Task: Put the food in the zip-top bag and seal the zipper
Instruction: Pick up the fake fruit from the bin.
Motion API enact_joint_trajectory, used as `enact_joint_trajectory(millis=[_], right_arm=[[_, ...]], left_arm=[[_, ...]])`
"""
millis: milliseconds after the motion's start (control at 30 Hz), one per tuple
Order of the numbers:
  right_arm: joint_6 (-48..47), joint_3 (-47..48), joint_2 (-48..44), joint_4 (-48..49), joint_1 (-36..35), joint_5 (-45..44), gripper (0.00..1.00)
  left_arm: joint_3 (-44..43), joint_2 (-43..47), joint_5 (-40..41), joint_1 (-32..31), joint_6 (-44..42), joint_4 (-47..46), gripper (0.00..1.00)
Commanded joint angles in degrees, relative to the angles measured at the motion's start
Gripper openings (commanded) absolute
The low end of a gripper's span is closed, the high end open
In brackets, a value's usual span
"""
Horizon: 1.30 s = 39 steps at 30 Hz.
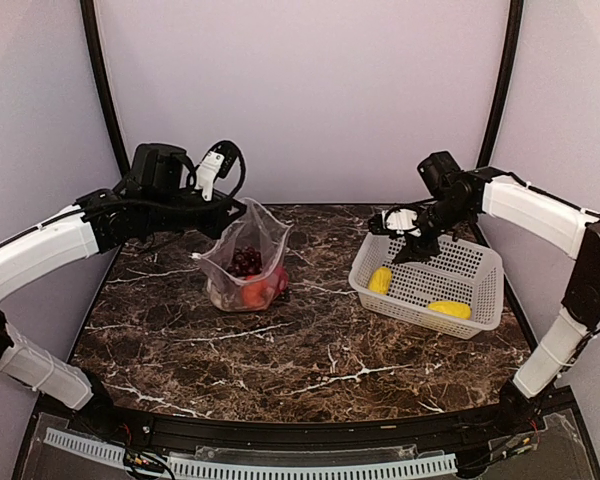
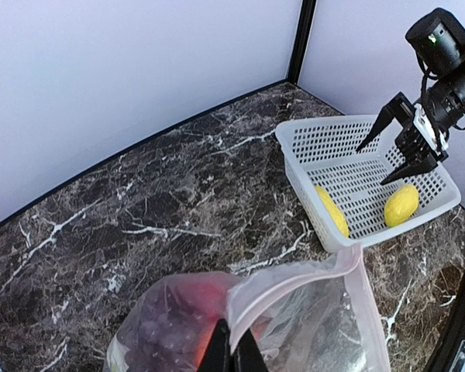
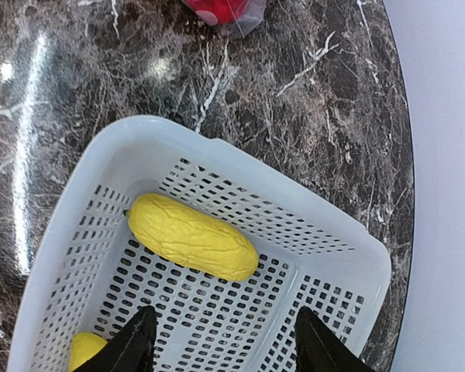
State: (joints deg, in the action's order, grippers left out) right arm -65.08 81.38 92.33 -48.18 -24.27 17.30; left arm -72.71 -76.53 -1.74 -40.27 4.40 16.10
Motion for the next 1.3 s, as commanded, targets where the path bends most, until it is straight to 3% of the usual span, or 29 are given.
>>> enact_joint_trajectory(millis=[0,433,800,1267], right_arm=[[-4.23,-0.48,2.79,2.26,-1.5,-5.81,0.59],[-7.14,0.45,11.98,4.24,-5.14,-12.25,0.7],[-11.47,-1.0,17.35,5.27,-5.03,-11.02,0.78],[-8.4,-1.05,17.31,0.15,-0.47,-6.51,0.72]], left_arm=[[8.07,5.4,2.48,0.27,1.28,-6.89,0.01],[11.8,10.09,2.26,0.27,-0.1,-9.43,0.01],[11.45,9.92,1.96,0.5,-0.57,-8.74,0.01],[11.59,9.7,1.9,0.54,-0.96,-8.42,0.01]])
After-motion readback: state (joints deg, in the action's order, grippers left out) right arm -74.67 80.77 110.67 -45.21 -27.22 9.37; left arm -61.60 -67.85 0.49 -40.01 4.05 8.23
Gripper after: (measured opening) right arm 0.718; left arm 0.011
